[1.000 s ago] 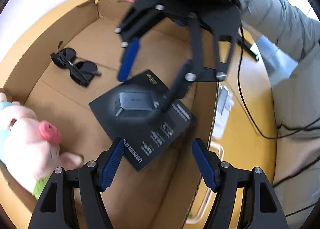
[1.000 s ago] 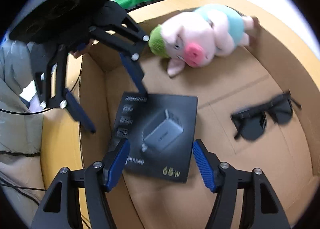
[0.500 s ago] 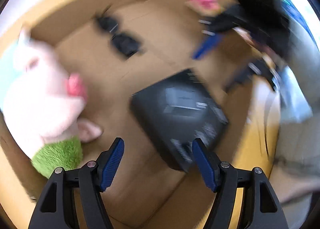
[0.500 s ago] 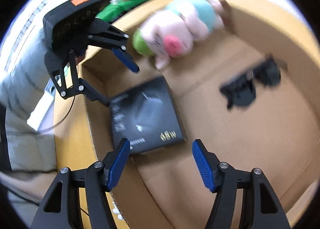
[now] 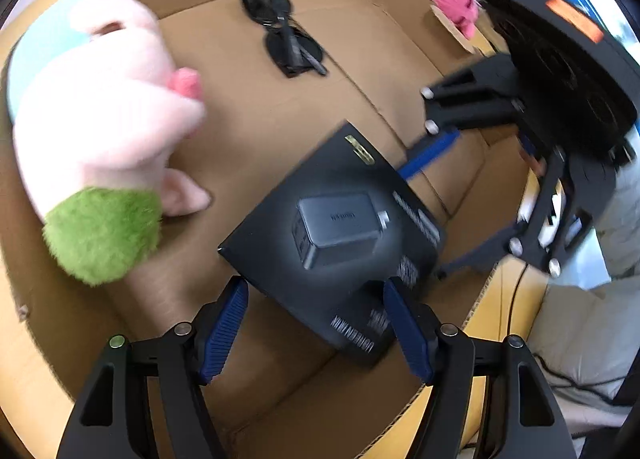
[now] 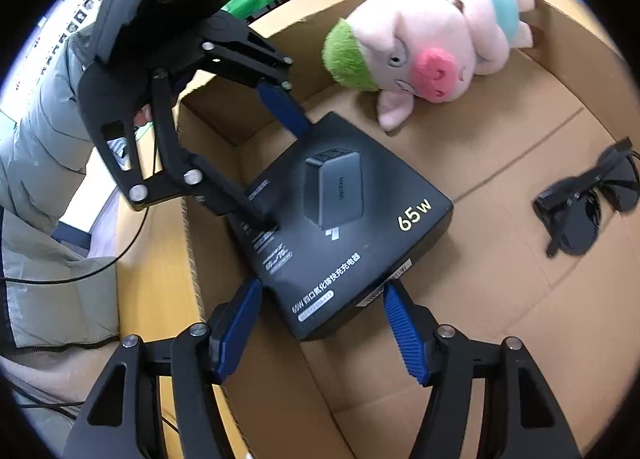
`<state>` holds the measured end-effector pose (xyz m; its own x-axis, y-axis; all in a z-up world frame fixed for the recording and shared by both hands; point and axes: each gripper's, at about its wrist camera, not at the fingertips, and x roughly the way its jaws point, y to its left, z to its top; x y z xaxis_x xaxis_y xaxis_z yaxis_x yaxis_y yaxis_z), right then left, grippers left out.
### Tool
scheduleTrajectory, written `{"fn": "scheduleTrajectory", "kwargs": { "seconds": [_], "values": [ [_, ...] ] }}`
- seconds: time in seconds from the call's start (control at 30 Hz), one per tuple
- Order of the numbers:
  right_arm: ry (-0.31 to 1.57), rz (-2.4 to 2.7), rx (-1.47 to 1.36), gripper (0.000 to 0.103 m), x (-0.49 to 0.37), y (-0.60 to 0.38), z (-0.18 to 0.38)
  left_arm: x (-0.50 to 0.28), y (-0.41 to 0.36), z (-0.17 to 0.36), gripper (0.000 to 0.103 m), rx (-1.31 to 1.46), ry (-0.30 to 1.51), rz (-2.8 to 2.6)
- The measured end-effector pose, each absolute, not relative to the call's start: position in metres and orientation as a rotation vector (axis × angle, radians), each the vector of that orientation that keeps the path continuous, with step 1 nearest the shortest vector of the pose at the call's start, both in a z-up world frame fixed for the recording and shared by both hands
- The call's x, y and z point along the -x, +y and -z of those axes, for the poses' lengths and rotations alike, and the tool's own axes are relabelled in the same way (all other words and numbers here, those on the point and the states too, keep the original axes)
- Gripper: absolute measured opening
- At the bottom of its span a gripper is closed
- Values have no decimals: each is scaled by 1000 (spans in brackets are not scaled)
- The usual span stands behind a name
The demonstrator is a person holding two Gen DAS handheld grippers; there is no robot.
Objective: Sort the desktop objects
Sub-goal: 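Open the right gripper to drop the charger box into the box, then move the right gripper toward the white phone stand on the table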
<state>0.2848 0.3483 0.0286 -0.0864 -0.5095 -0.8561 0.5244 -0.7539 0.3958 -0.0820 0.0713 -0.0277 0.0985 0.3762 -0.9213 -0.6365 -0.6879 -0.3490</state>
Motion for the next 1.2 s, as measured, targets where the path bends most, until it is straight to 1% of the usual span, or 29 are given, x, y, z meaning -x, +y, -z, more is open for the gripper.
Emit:
{"fn": "scheduleTrajectory", "kwargs": {
  "seconds": [0.33, 0.37, 0.5, 0.67, 0.77, 0.83, 0.9, 0.97, 1.03, 1.13, 1.2],
  "values": [
    [7, 1925, -1508, 62, -282, 324, -29, 84, 56, 25, 73, 1662, 259, -1739],
    [6, 1928, -1512, 62, -270, 317, -18, 83, 56, 25, 73, 1658, 264, -1745],
    [24, 2043, -1475, 62, -284, 322, -32, 76, 58, 15, 73, 1598, 327, -1819],
    [-26, 2367, -1370, 63, -327, 339, -67, 54, 46, -28, 74, 1395, 340, -2049],
    [22, 2653, -1299, 68, -366, 343, -91, 37, 40, -60, 74, 1260, 298, -2234],
    [59, 2848, -1234, 71, -387, 354, -109, 13, 42, -82, 75, 1130, 305, -2416],
    [10, 3011, -1168, 78, -410, 354, -123, -17, 50, -99, 77, 978, 265, -2546],
    [-54, 3092, -1119, 78, -419, 369, -136, -47, 60, -112, 84, 851, 191, -2627],
    [-79, 3140, -1083, 78, -437, 365, -142, -68, 65, -119, 84, 771, 155, -2674],
    [-29, 3159, -1069, 78, -457, 356, -149, -103, 90, -124, 85, 675, 161, -2711],
    [-18, 3162, -1060, 78, -469, 349, -153, -119, 91, -127, 85, 647, 100, -2724]
  ]
}}
